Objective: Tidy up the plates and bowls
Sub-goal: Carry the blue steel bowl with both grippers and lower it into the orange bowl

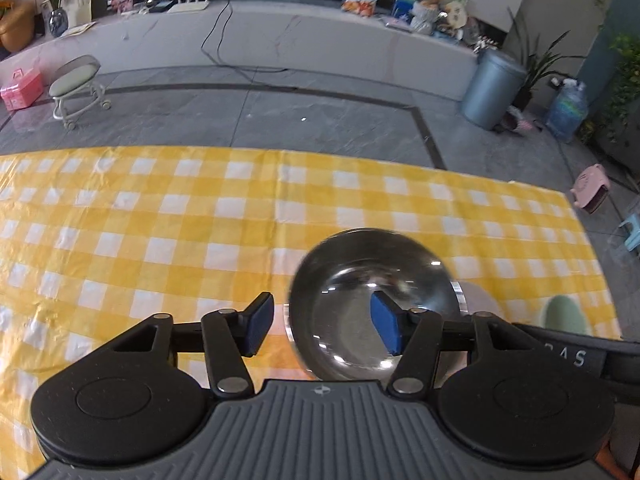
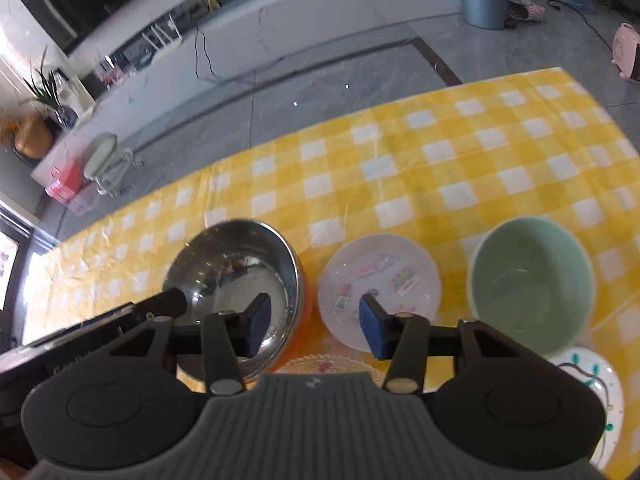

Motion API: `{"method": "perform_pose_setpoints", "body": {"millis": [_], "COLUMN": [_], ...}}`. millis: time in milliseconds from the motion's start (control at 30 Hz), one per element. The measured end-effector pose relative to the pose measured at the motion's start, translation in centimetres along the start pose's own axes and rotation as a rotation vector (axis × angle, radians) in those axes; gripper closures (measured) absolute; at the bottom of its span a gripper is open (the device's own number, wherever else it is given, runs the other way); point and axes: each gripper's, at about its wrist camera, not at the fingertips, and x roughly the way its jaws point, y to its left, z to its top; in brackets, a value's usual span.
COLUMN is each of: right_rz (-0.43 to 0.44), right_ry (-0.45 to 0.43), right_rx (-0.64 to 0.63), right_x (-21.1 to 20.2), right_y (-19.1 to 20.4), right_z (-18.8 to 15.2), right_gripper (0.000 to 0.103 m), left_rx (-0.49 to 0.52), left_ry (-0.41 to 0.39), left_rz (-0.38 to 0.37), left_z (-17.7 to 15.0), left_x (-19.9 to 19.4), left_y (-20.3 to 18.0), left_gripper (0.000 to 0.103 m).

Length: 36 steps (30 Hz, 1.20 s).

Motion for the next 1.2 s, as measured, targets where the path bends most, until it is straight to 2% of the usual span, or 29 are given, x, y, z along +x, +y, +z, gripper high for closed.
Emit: {"method": "perform_pose_setpoints", "body": {"millis": [67, 100, 333, 400, 500, 533, 567, 833, 1067, 1200], "right_rz": [0.000, 0.002, 0.000, 0.009, 0.029, 0.024, 0.018, 0.036, 0.075, 0.081], "right_ry": [0.024, 0.035, 0.078, 0.090, 0.110, 0.112, 0.113, 0.114, 0.098, 0.093], "right_rx": [0.003, 0.008, 0.046, 0.062, 0.098, 0.105, 0.107, 0.129, 0.118, 0.092], "right_x": [1.2, 1.7, 3.9, 4.2, 4.4, 4.5, 4.5, 2.8, -1.4, -4.1], "right_y": [0.3, 0.4, 0.6, 0.5, 0.3, 0.3, 0.3, 0.3, 0.6, 0.9], "right_z": [-0.1, -0.1, -0.1, -0.1, -0.1, 0.0, 0.0, -0.3, -1.7, -3.4], "right_gripper": [0.062, 0.067, 0.073, 0.079, 0.085, 0.087, 0.089, 0.091, 0.091, 0.091], "left_rx": [-0.004, -0.003, -0.040, -0.043, -0.036, -0.037, -0.035, -0.021, -0.022, -0.038], "left_ry": [0.011, 0.018, 0.072, 0.081, 0.086, 0.091, 0.093, 0.050, 0.046, 0.070], "left_rz": [0.014, 0.021, 0.004, 0.000, -0.005, -0.006, -0.006, 0.006, 0.028, 0.024], "left_z": [-0.1, -0.2, -0.7, -0.7, -0.9, -0.9, -0.9, -0.4, -1.3, -2.2], "left_x": [0.6, 0.9, 2.7, 3.1, 3.2, 3.1, 3.0, 0.2, -4.0, -6.1], "left_y": [0.5, 0.6, 1.6, 1.7, 1.6, 1.6, 1.5, 0.4, 0.0, 0.2], "left_gripper": [0.042, 0.044, 0.066, 0.071, 0.082, 0.090, 0.091, 0.092, 0.092, 0.093]}}
